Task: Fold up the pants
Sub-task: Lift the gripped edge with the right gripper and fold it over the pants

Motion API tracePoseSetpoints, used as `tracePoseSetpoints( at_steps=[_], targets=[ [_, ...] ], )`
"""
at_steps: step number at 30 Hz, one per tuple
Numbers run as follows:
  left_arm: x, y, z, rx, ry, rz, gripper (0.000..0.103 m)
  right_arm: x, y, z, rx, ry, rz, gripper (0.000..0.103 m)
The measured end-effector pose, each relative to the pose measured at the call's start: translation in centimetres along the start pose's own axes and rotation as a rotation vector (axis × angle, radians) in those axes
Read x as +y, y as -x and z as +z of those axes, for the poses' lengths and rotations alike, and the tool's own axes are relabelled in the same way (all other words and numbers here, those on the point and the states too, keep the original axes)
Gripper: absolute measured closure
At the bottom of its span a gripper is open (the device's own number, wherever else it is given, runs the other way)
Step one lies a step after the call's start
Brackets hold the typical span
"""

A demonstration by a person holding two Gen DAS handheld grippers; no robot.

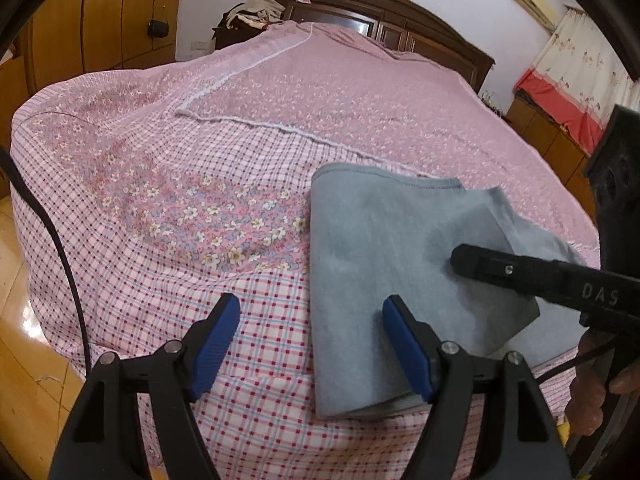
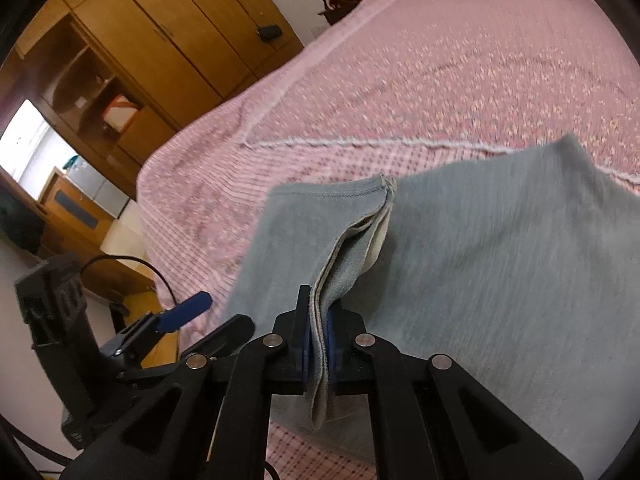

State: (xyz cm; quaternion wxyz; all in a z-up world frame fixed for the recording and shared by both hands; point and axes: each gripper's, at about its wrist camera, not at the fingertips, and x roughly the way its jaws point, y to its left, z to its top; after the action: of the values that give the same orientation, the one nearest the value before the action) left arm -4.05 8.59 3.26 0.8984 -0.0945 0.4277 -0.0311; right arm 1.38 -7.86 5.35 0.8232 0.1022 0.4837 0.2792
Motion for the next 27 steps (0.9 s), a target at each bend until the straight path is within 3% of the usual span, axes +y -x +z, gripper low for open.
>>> tracePoseSetpoints(
  at_steps=[5, 11, 18, 23, 27],
  targets=[
    [0.4, 1.3, 0.6, -0.018, 0.03, -0.036, 0.026, 0.3, 2.6, 0.6, -0.052, -0.005, 0.026, 0.096],
    [-0.3, 3.2, -0.4, -0.013, 0.01, -0.136, 0.026, 0.5, 5.0, 1.3, -0.102, -0.001, 0.03, 0.096],
    [-2.6, 3.3, -1.7, 0.02, -0.063, -0.141, 0.026, 0.0, 8.5, 2.0, -0.169, -0.019, 0.047, 0.096],
    [-5.5, 2.2, -2.9, 0.073, -0.122, -0.192, 0.026, -0.2, 10.9, 2.0, -0.211, -0.012, 0.047, 0.096],
    [-7.5, 1.9, -3.6, 0.084, -0.197, -0.17, 0.026, -0.4, 13.1, 1.9, -0.252, 0.003, 0.037, 0.096]
  ],
)
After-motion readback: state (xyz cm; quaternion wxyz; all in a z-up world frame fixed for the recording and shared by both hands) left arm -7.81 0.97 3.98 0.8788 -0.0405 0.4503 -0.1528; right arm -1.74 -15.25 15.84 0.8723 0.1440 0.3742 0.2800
